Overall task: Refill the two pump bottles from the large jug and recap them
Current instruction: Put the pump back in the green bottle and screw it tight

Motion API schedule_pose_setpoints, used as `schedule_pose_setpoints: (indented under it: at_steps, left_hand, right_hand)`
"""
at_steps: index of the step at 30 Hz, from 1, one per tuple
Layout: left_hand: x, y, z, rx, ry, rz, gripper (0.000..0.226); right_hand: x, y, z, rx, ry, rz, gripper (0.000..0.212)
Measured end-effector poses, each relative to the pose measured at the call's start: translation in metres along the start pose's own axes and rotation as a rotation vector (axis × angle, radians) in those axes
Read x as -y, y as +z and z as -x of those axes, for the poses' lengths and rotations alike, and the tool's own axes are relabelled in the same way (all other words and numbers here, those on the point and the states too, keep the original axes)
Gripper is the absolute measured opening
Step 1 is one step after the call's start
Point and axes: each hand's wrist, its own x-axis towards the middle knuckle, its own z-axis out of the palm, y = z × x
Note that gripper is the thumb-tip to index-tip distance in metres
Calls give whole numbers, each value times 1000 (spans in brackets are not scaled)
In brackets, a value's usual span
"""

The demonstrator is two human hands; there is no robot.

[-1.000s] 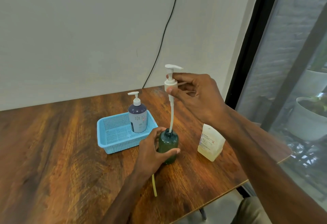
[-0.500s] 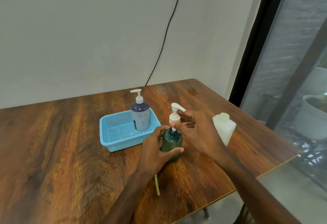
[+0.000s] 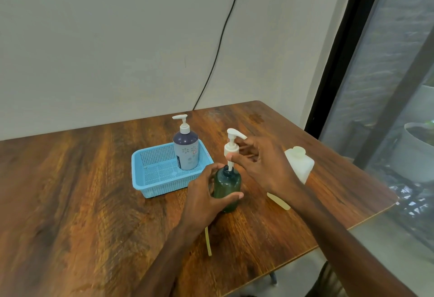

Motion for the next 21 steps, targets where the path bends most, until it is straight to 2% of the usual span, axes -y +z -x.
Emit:
schedule_pose_setpoints:
  at_steps: [3, 6, 8, 10, 12, 15, 17, 19, 21]
  left_hand:
    - [-1, 1, 0, -3, 3, 21, 68]
    - [0, 0, -1, 7, -8, 33, 71]
    - [0, 0, 0, 15, -8, 31, 72]
    - [-1, -1, 0, 12, -5, 19, 75]
    - [-1, -2, -1, 10, -4, 11, 76]
    - [-4, -4, 1, 21, -19, -10, 77]
    - [-6, -10, 3, 43, -52, -40, 87]
    - [-5, -18, 10, 63, -94, -85, 96]
    - [1, -27, 17, 68, -119, -154, 89]
  right_hand:
    - [12, -14, 2, -39, -100, -85, 41]
    - [38, -42, -7, -181, -239, -181, 33]
    - [54, -60, -22, -313, -300, -173, 29]
    - [63, -70, -44, -369, -341, -111, 25]
    - [59, -63, -71, -315, -320, -34, 23]
    - [26, -21, -97, -77, -215, 137, 13]
    - [-8, 15, -101, 23, -164, 232, 2]
    - [-36, 43, -100, 86, -87, 330, 20]
    - [-51, 57, -92, 166, 31, 454, 18]
